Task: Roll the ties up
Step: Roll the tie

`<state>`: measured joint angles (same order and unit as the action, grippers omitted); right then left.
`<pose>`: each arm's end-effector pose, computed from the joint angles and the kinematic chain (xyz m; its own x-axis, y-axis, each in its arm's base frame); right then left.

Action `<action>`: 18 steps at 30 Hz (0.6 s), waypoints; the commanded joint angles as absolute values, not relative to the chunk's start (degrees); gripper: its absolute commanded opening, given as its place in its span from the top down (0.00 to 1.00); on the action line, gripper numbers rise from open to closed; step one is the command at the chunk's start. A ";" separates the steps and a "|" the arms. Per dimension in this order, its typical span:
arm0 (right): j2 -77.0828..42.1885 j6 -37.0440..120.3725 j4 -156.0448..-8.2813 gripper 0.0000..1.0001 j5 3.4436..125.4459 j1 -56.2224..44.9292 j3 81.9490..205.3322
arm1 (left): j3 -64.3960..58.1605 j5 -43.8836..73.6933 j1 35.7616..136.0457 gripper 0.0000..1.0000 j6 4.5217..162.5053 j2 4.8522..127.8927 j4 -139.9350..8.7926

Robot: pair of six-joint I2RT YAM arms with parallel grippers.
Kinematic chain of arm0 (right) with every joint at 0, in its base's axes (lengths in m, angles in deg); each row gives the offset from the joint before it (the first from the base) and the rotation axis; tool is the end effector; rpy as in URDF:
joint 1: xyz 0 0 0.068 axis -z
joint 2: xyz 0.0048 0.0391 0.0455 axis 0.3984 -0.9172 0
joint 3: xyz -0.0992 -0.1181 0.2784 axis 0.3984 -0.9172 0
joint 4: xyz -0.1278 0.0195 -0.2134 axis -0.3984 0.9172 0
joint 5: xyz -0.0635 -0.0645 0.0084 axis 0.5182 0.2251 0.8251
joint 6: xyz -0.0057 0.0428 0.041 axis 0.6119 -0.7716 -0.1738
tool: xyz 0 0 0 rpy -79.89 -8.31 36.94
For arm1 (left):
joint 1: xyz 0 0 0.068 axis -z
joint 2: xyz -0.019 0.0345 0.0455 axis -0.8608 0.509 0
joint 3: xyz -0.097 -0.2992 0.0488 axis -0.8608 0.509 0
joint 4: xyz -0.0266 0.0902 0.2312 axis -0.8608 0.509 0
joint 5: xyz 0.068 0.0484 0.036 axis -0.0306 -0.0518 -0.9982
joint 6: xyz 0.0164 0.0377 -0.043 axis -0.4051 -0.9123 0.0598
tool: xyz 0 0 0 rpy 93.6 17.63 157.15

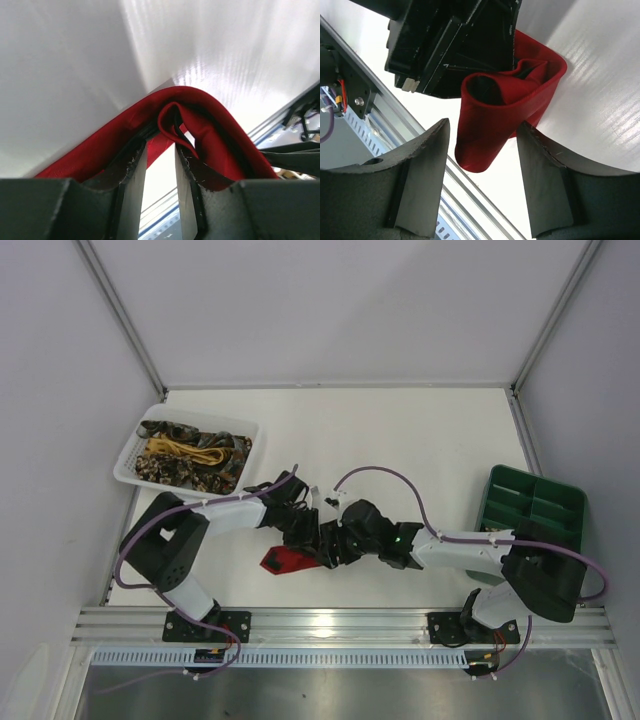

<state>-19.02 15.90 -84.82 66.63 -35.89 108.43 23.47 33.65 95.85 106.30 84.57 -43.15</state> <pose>0.1401 0.2450 0.2343 -0.7581 -0.2283 -0.6109 -0.5761 0.6735 0.4631 0.2145 -0.1830 0.1863 -0.9920 0.1075 -0.0664 0.1263 0.8210 -0.5568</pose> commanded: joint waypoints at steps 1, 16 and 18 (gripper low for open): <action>-16.52 15.96 -88.21 0.39 65.15 -35.41 108.26 | 22.82 27.65 95.35 0.64 102.17 82.90 -39.13; -18.28 18.24 -86.01 0.39 63.82 -35.14 110.90 | 23.88 29.58 95.44 0.83 103.31 84.04 -44.56; -18.19 18.51 -85.84 0.39 63.74 -35.14 111.07 | 22.22 30.02 96.05 0.83 103.75 84.74 -44.66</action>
<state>-18.36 17.04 -85.48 64.42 -35.26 108.65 23.49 29.78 95.87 103.42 83.59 -41.99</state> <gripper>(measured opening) 0.606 0.175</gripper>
